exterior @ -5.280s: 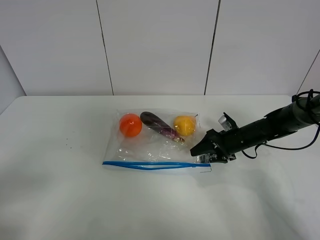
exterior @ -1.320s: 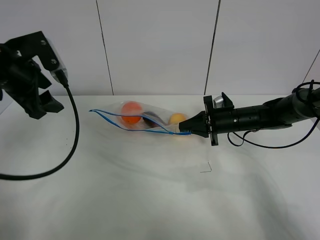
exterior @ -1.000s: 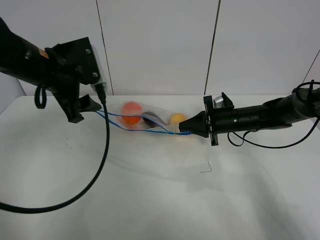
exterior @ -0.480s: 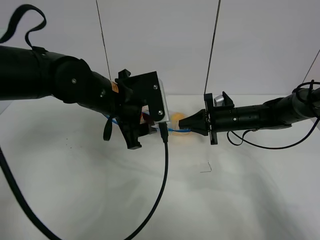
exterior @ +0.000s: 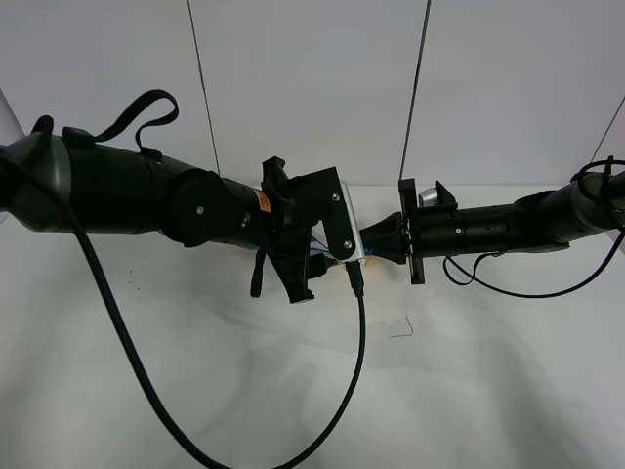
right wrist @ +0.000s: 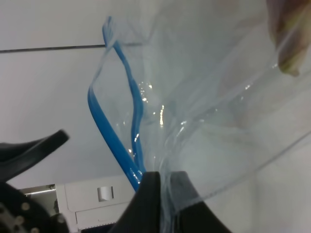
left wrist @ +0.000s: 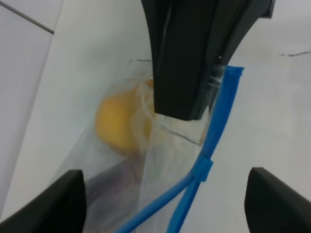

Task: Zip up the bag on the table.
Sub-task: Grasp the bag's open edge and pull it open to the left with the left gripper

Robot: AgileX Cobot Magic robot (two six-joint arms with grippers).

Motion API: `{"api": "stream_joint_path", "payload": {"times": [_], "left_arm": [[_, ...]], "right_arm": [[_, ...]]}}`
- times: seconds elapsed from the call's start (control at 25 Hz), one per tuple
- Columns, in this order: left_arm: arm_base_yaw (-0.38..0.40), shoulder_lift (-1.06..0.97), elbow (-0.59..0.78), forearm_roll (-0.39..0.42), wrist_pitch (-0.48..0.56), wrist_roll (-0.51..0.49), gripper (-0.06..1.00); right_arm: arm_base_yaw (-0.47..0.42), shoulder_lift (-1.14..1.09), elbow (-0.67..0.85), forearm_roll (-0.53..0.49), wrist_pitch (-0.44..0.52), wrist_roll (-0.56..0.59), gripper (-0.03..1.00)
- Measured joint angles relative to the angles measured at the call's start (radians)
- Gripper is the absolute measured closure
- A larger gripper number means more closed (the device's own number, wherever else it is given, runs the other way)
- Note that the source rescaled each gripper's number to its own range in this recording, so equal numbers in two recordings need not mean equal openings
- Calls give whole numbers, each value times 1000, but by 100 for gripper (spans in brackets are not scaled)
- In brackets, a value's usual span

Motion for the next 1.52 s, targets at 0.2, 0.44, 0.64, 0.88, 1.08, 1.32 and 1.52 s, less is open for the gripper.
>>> {"api": "stream_joint_path", "payload": {"times": [0.2,0.44,0.64,0.88,1.08,1.32,1.52], "left_arm": [[-34,6,51,-3,-114,-2,6],[-45,6,178,-4,-364,-2,6],[-45,14,210,-6,-482,-2,8],[-45,91,210,-6,-559,-2,14],[-45,114,210,-5,-600,-2,16],[-45,114,210,-5,-631,-2,29],[-45,114,210,-6,-636,-2,38]], "right_arm": [[0,0,0,12,0,0,97],[0,0,0,19,0,0,97],[0,0,0,19,0,0,97],[0,0,0,21,0,3,97],[0,0,0,21,0,3,97],[0,0,0,21,0,3,97],[0,0,0,21,0,3,97]]}}
